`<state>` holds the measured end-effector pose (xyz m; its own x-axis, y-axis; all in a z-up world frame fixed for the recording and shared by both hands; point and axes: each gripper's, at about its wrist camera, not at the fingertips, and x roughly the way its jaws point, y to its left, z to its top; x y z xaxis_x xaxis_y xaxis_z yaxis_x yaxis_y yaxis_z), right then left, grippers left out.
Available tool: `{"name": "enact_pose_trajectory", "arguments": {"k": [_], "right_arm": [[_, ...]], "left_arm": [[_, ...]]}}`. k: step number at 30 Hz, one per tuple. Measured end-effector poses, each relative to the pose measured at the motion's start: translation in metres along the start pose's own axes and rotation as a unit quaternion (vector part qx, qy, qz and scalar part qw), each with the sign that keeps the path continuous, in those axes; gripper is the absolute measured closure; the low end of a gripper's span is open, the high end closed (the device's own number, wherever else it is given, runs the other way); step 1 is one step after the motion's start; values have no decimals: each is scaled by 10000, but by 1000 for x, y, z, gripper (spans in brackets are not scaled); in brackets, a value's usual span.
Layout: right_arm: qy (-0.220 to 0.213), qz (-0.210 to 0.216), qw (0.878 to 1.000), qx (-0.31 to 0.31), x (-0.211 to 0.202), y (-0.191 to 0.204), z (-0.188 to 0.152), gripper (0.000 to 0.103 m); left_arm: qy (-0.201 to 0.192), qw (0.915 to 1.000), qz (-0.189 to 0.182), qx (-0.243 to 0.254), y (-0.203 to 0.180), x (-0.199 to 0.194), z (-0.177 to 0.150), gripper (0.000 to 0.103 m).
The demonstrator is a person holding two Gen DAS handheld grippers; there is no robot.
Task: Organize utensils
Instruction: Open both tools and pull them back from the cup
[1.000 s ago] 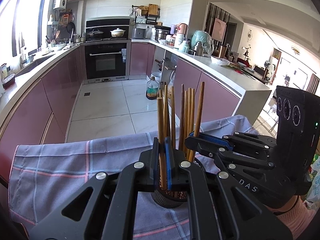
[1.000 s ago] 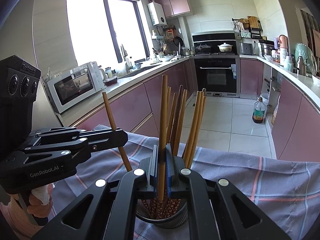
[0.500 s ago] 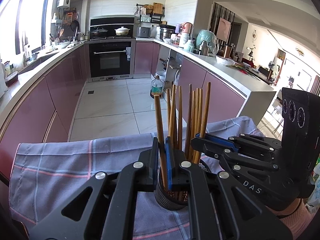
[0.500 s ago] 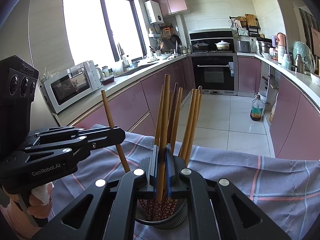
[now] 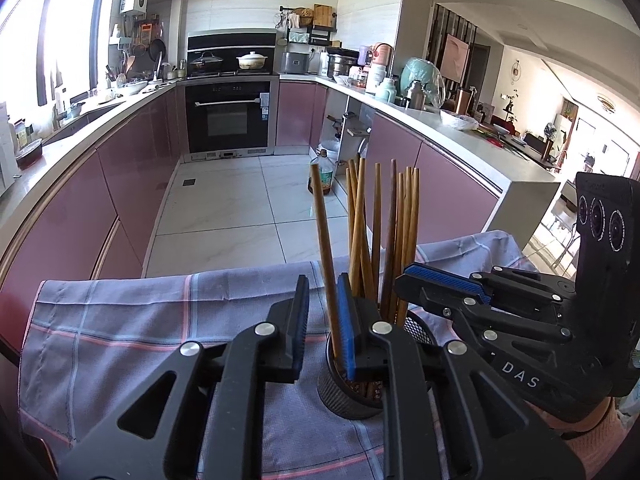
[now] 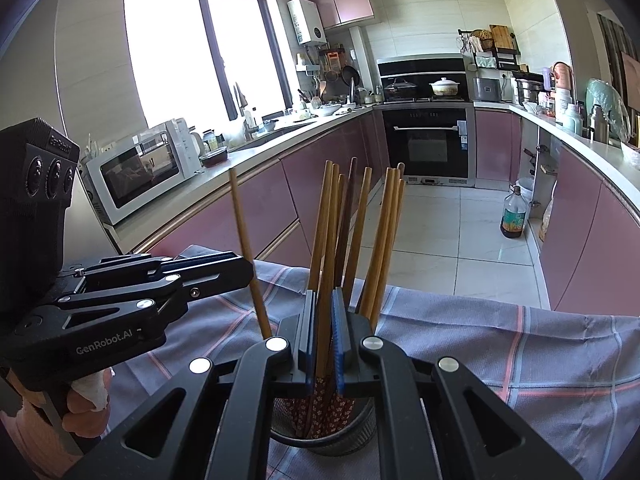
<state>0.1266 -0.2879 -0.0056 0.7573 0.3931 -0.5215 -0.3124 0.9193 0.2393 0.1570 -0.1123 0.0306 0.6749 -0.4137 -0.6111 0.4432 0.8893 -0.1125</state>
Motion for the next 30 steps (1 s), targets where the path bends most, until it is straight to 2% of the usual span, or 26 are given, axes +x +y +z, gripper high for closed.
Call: {"name": "enact_pose_trajectory", "arguments": {"k": [5,7,9,12,14,16,18,20,22,23,25,27,30], "right_arm": [[-12,-41,10000,-55,-2,2,-4,88],[-37,-69,9999,-89,-3,3,-6,77],[-50,-86,9999,-118,-5,5,-8,74],[-101,-148,9997,-166,-8,7,-12,63],[-113,-175,9996,-203,-11,9,-15,62],[-152,-210,9994,-221,-14,11,-19,54],[-187,-252,9992,-247,-17,13,-23,52],[-257,-355,9987,-272,-20,15,-28,45],[-342,-439,9980,-304,-25,17,-32,39],[-361,-509,9975,-324,-27,19,-34,36],[-533,-678,9956,-361,-34,22,-40,18],[-698,-766,9938,-391,-42,25,-48,12],[-820,-899,9913,-499,-51,35,-57,8]], "left_arm": [[-49,10000,77,-36,4,1,-7,73],[-99,9999,123,-30,6,-2,-11,68],[-144,9998,158,-31,7,-4,-14,60],[-194,9995,230,-54,11,-6,-21,54],[-246,9993,270,-76,13,-9,-25,48],[-347,9988,343,-86,17,-14,-29,43],[-480,9978,446,-136,22,-23,-36,28],[-653,9961,575,-140,24,-32,-43,24],[-817,9941,699,-105,24,-42,-53,15],[-931,9926,778,-95,25,-47,-60,7],[-1113,9897,898,-70,26,-61,-72,6],[-1235,9871,1014,-112,29,-72,-80,6],[-1370,9832,1197,-143,32,-86,-92,6]]}}
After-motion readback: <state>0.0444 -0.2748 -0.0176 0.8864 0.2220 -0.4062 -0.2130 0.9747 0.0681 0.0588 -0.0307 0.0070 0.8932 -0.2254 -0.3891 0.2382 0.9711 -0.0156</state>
